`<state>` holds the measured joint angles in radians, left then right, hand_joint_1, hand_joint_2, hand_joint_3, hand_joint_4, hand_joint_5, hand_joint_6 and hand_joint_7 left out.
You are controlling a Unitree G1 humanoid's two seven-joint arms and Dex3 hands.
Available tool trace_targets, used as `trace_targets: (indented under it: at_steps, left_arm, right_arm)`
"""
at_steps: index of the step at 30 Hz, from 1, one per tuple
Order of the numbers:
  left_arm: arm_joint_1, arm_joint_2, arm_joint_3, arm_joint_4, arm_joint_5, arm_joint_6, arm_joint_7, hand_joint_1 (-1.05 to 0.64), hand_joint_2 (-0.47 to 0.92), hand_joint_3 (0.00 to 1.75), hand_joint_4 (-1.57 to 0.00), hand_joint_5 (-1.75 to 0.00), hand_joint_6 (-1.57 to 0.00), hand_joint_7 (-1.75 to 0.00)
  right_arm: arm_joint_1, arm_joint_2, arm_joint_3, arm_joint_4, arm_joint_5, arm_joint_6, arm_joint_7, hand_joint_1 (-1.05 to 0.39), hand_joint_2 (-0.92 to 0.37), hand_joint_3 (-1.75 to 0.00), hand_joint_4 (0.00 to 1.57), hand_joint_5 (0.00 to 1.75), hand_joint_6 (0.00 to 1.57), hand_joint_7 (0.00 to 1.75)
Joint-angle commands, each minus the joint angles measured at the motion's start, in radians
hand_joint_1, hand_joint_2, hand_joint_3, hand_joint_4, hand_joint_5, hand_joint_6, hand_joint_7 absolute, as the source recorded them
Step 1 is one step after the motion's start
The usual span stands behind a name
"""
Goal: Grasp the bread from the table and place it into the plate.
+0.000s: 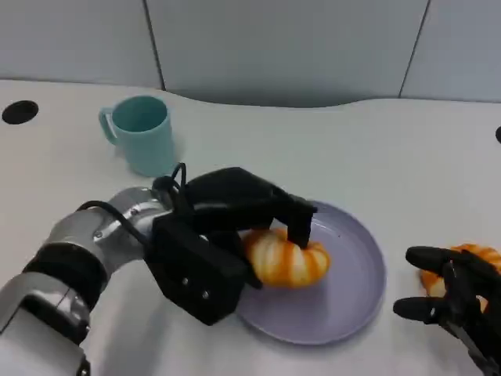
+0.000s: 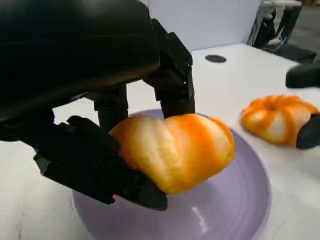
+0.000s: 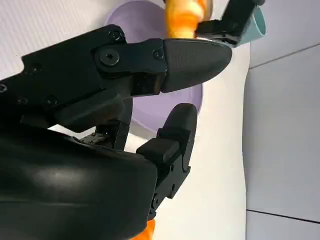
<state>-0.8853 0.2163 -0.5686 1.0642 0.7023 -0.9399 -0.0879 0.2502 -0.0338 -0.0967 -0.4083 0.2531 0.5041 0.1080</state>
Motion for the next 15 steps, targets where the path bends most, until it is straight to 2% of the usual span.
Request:
trace_targets:
  at_steps: [1, 2, 4, 6, 8, 9, 11, 14, 15]
  left_arm:
    - [-0.061, 0.004, -0.042, 0.034, 0.044, -0.003, 0.002, -0.32, 0.86, 0.28, -0.61, -1.75, -0.41, -1.75]
    - [-0.069, 0.003, -0.046, 0.042, 0.039, 0.001, -0.029, -0.36, 0.88, 0.21, -0.44, -1.75, -0.27, -1.73]
    - [-0.078, 0.002, -0.049, 0.049, 0.028, 0.007, -0.075, -0.41, 0.91, 0.12, -0.24, -1.75, -0.13, -1.67]
    - [-0.080, 0.004, -0.050, 0.047, 0.022, 0.000, -0.093, -0.42, 0.92, 0.10, -0.19, -1.75, -0.10, -1.65]
    - [-0.080, 0.007, -0.049, 0.041, 0.020, -0.015, -0.100, -0.47, 0.92, 0.06, -0.06, -1.57, -0.08, -1.40]
    - [-0.080, 0.008, -0.049, 0.040, 0.018, -0.025, -0.099, -0.48, 0.92, 0.06, -0.03, -1.44, -0.11, -1.21]
    - [-0.080, 0.008, -0.044, 0.041, 0.012, -0.040, -0.102, -0.51, 0.92, 0.05, -0.01, -1.17, -0.14, -0.92]
    - [-0.078, 0.004, -0.026, 0.052, -0.033, -0.065, -0.145, -0.56, 0.92, 0.02, 0.00, -0.74, -0.27, -0.34]
    - [-0.080, 0.003, -0.024, 0.054, -0.046, -0.069, -0.166, -0.58, 0.92, 0.03, 0.00, -0.69, -0.28, -0.26]
  right_arm:
    - [-0.003, -0.004, -0.002, -0.008, 0.004, 0.006, -0.008, -0.34, -0.92, -0.43, 0.50, 1.04, 0.45, 0.85]
    - [-0.003, -0.005, -0.002, -0.010, 0.004, 0.006, -0.009, -0.34, -0.92, -0.43, 0.50, 1.04, 0.44, 0.85]
    - [-0.003, -0.005, 0.000, -0.012, 0.003, 0.008, -0.010, -0.33, -0.92, -0.44, 0.49, 1.04, 0.44, 0.84]
    - [-0.003, -0.005, -0.001, -0.011, 0.004, 0.007, -0.009, -0.33, -0.92, -0.44, 0.49, 1.04, 0.44, 0.84]
    - [-0.004, -0.006, 0.001, -0.006, 0.004, 0.002, -0.007, -0.34, -0.92, -0.44, 0.49, 1.04, 0.44, 0.84]
    - [-0.004, -0.007, 0.002, -0.004, 0.002, -0.001, -0.006, -0.34, -0.92, -0.44, 0.49, 1.04, 0.43, 0.84]
    - [-0.006, -0.007, 0.004, -0.003, -0.002, -0.001, -0.008, -0.34, -0.92, -0.44, 0.49, 1.05, 0.44, 0.84]
    - [-0.009, -0.006, 0.005, -0.005, -0.002, 0.003, -0.010, -0.34, -0.92, -0.42, 0.49, 1.04, 0.44, 0.84]
    - [-0.009, -0.009, 0.008, -0.004, -0.007, 0.001, -0.011, -0.34, -0.92, -0.42, 0.49, 1.04, 0.44, 0.84]
